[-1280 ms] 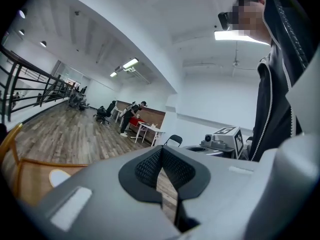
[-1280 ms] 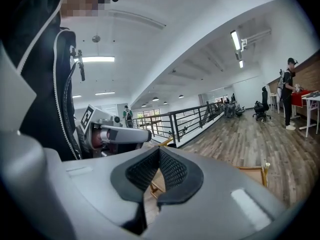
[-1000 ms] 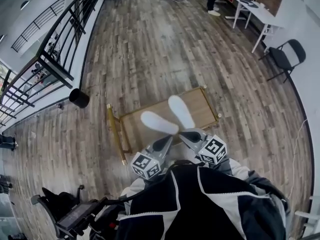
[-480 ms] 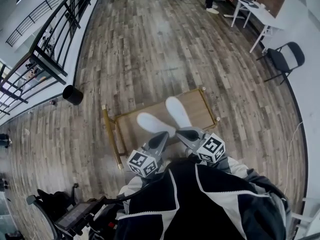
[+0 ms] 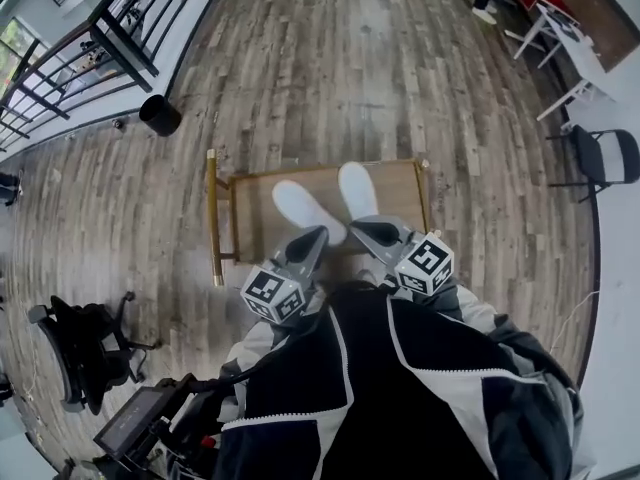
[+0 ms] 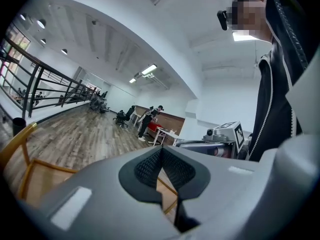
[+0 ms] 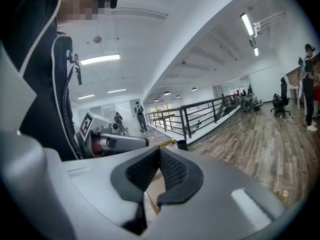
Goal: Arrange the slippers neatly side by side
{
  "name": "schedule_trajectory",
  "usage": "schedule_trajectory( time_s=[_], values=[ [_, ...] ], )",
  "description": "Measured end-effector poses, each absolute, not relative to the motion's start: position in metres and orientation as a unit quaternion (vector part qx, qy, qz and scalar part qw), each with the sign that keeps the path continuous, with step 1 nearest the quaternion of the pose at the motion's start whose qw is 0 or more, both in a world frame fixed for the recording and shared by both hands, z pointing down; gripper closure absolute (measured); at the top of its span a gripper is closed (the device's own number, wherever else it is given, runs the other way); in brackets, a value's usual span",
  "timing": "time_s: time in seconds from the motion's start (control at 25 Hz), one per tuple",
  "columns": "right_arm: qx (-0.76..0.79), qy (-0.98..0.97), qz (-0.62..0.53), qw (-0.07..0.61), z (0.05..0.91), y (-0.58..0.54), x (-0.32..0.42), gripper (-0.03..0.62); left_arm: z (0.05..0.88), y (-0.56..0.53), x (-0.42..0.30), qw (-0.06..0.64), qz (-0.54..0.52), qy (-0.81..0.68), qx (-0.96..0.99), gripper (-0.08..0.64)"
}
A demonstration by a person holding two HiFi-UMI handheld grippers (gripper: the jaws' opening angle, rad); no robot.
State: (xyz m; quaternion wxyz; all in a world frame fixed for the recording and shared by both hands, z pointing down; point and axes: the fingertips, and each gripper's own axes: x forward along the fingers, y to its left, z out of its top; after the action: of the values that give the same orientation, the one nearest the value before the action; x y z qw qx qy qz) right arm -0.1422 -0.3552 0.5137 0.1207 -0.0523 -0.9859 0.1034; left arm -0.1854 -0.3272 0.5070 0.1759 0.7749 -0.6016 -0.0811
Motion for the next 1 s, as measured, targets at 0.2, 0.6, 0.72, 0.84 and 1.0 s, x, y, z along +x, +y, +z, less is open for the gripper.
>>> schedule_trajectory(
  time_s=[0.2,0.6,0.72,0.84,1.0],
  values=[
    [-0.085,-0.983,0.107,0.124,0.515,-0.354,-0.141,0.588,0.518,-0.333,-0.192,0.182,-0.086,-0.626,0.753,0.541],
    [-0.068,-0.983,0.098,0.136,0.518,-0.371,-0.114,0.588,0.64,-0.358,-0.231,0.278,0.009,-0.673,0.685,0.476],
    [-0.055,-0.984,0.098,0.14,0.519,-0.379,-0.102,0.588,0.67,-0.369,-0.247,0.322,0.009,-0.684,0.655,0.424],
    [-0.037,-0.984,0.096,0.143,0.516,-0.386,-0.089,0.588,0.696,-0.376,-0.265,0.366,0.002,-0.7,0.613,0.355],
    [-0.013,-0.985,0.099,0.143,0.512,-0.393,-0.073,0.588,0.738,-0.377,-0.29,0.429,-0.002,-0.719,0.547,0.314]
  ],
)
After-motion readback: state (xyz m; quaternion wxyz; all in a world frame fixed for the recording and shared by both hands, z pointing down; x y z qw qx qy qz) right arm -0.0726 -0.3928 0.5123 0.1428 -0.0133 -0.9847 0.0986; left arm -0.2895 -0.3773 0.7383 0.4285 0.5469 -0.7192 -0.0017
